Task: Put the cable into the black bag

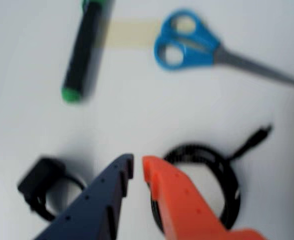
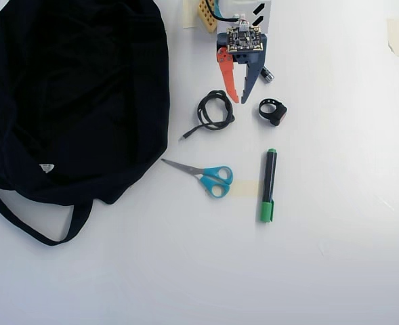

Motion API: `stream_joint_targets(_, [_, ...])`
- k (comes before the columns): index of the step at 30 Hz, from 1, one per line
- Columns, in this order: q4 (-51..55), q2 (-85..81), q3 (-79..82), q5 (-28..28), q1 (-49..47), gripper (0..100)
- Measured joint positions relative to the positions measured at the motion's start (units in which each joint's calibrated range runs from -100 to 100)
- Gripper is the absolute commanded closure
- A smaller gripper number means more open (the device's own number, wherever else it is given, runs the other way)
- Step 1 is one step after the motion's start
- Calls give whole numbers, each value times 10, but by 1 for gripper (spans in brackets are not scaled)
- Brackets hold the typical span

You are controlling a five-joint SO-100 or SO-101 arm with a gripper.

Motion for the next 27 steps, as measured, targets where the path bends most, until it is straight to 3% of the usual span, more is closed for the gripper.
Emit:
stream_joint_targets(11, [-15,138,-181,0,0,98])
stream_joint_targets(27, [-185,329,-363,-24,3,98])
